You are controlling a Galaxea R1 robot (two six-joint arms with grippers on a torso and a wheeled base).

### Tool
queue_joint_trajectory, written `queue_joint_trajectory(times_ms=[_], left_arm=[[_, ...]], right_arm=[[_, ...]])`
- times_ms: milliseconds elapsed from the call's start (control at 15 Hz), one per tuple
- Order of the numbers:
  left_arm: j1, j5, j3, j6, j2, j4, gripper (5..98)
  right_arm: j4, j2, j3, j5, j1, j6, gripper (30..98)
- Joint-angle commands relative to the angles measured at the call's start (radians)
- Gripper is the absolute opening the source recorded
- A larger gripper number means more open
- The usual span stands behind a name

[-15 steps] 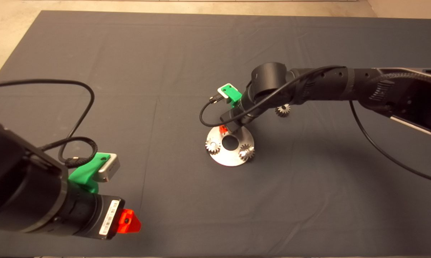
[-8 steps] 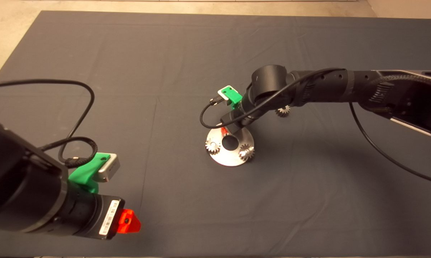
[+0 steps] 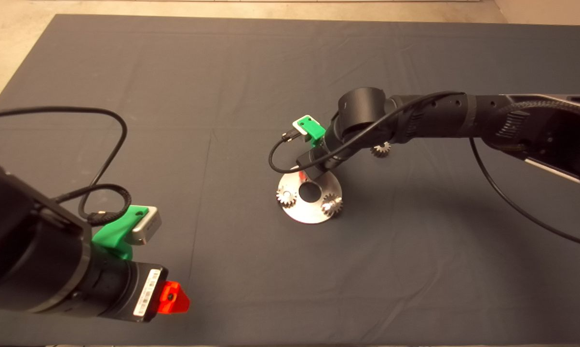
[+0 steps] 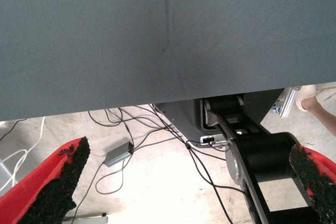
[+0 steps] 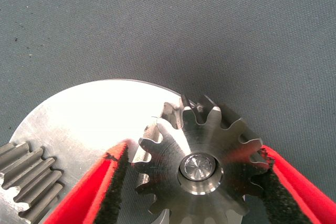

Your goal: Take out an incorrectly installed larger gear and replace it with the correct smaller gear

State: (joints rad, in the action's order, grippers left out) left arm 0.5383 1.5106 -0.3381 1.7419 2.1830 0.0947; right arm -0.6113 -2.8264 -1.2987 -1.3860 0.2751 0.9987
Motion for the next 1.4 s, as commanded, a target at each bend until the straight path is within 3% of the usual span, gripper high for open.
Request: queue_joint_trajectory(times_ms=[0, 400, 1333], left_arm=[[0.009, 0.003, 0.019, 0.005, -0.002, 0.000, 97.7], [0.009, 0.005, 0.019, 0.005, -0.002, 0.000, 97.7], [0.009, 0.005, 0.019, 0.005, -0.004, 0.000, 97.7]], right_arm=[[-0.031, -0.005, 0.003, 0.002, 0.024, -0.002, 60.0], [-0.031, -0.005, 0.004, 0.002, 0.024, -0.005, 51.8], [-0.025, 0.008, 0.010, 0.002, 0.044, 0.005, 48.6]])
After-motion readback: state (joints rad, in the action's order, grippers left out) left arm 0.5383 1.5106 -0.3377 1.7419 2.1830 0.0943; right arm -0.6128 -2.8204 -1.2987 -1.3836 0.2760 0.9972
